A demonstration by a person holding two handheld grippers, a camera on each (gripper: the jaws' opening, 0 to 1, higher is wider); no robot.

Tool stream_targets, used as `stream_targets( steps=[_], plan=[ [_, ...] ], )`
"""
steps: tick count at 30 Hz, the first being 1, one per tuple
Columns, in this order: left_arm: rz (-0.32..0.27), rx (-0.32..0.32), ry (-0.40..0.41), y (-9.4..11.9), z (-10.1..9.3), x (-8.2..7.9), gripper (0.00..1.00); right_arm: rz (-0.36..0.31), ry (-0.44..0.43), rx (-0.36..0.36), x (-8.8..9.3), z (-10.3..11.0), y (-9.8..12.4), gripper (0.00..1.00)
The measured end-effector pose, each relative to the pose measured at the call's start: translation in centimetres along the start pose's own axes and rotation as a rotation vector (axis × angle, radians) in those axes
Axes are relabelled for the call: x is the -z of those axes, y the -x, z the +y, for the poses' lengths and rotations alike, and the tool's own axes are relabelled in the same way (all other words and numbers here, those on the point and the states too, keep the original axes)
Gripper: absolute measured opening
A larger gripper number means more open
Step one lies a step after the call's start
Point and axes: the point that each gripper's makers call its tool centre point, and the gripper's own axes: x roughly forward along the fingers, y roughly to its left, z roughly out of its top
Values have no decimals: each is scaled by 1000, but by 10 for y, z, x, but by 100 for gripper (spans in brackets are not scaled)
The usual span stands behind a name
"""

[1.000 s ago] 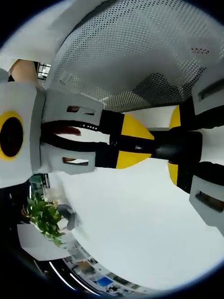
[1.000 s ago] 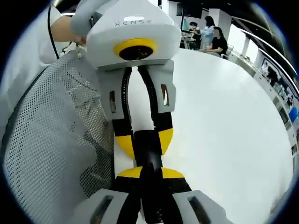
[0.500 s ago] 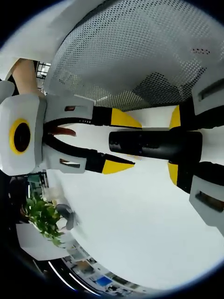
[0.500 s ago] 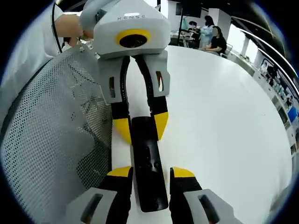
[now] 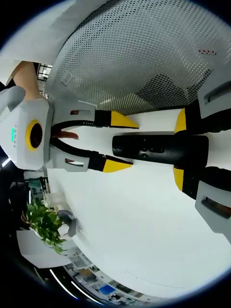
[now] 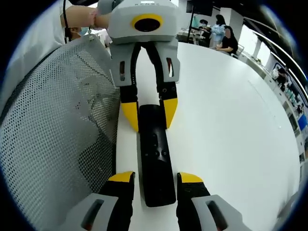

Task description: Press the specified remote control buttons in sequence, fully releasing each button before pressing the next.

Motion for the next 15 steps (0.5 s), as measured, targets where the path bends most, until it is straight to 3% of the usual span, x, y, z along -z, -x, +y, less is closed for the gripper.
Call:
stream_targets(
  steps=[7,15],
  plan=[
    [1,-2,5,0,0,0,24,-11,25,22,-4,-2,-1,22],
    [-1,-24,19,-1,0,-1,25,-14,23,20,-5,-2,1,22]
  ],
)
